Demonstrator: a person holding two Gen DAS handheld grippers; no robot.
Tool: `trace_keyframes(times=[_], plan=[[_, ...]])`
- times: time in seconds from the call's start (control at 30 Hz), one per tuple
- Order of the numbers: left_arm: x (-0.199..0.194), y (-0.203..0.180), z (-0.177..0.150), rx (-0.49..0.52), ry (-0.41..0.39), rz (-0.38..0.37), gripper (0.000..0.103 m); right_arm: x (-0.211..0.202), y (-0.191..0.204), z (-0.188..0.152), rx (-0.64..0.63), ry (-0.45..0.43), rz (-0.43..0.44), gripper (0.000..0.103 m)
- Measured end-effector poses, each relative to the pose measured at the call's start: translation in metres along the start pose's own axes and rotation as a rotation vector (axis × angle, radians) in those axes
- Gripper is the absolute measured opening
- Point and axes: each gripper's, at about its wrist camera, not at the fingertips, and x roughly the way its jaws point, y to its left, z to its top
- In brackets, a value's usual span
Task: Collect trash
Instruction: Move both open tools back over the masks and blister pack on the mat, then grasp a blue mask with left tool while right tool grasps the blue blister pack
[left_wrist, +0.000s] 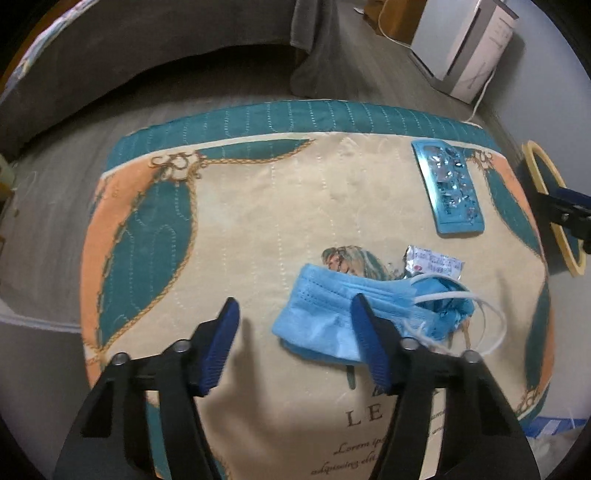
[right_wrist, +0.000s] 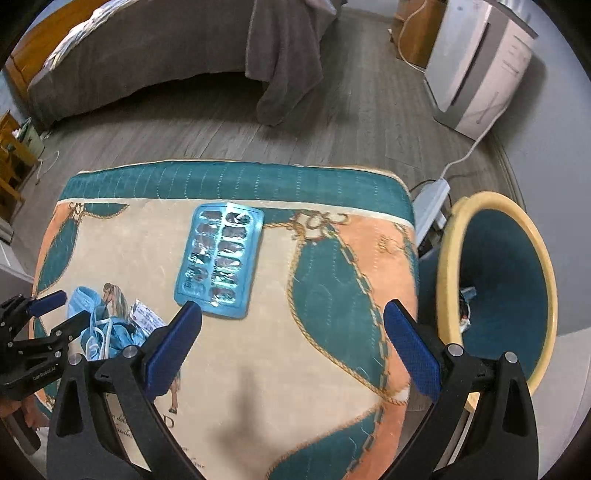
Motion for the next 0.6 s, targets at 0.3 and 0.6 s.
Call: trace_keyframes(times=[0.3,0.6], plan=[[-0.014,-0.005,0.018,0.095,-0.010,-0.023,0.011,0.026,0.020,0.018,0.023,0.029,0.042,0.097],[-0.041,0.009,0.040,0.154,-0.141,0.104,0.011,0.053,0.039,0.033,0.054,0.063,0.056,0.097]])
